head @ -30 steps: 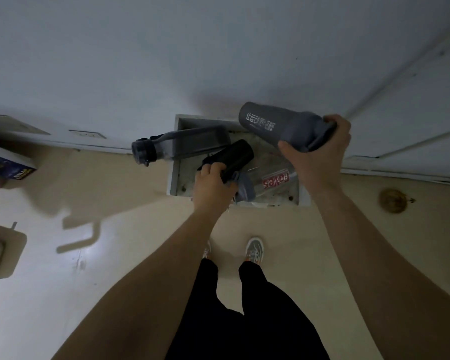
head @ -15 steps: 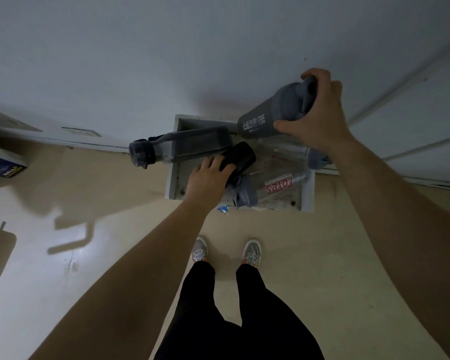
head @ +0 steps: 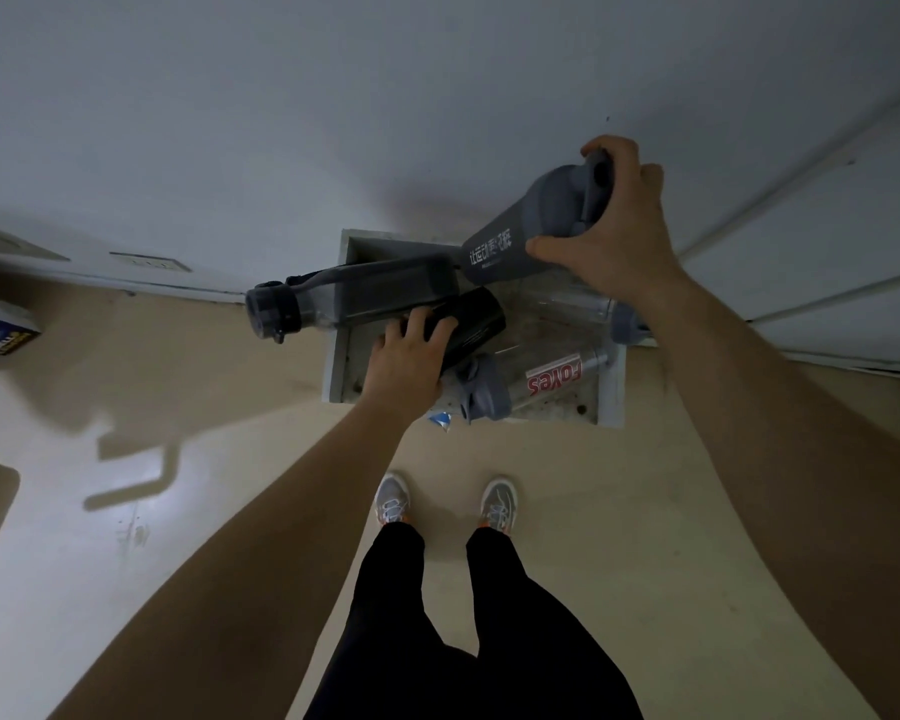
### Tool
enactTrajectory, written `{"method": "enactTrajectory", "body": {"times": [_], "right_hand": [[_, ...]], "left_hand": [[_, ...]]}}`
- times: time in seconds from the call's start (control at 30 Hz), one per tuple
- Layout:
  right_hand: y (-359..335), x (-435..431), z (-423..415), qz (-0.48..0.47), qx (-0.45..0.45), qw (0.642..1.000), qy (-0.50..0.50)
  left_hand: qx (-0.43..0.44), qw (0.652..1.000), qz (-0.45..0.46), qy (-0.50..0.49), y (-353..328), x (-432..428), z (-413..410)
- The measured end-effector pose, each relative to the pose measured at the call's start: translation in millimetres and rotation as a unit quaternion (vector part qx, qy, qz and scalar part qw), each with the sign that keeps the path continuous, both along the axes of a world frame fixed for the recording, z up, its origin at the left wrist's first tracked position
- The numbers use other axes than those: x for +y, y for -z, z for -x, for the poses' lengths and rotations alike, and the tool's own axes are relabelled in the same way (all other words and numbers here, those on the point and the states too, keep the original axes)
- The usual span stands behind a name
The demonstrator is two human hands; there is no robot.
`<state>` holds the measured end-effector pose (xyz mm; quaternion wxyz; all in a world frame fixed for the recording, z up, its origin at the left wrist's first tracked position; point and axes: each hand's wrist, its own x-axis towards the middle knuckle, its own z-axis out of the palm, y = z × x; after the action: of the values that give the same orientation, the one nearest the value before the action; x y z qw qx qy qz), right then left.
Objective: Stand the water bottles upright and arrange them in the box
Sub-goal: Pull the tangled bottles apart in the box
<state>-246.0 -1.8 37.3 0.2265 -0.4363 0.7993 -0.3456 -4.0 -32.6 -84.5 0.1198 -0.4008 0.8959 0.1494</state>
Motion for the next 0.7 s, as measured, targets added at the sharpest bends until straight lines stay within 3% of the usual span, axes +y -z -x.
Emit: {"method": "enactTrajectory", "body": {"times": [0.7], "right_hand": [[8.3,-3.7,-20.6,-0.033,0.016,0.999,0.007]], "left_hand": [[-0.017,0.999,0.015,-0.038,-2.0,-2.1,-28.9]]}}
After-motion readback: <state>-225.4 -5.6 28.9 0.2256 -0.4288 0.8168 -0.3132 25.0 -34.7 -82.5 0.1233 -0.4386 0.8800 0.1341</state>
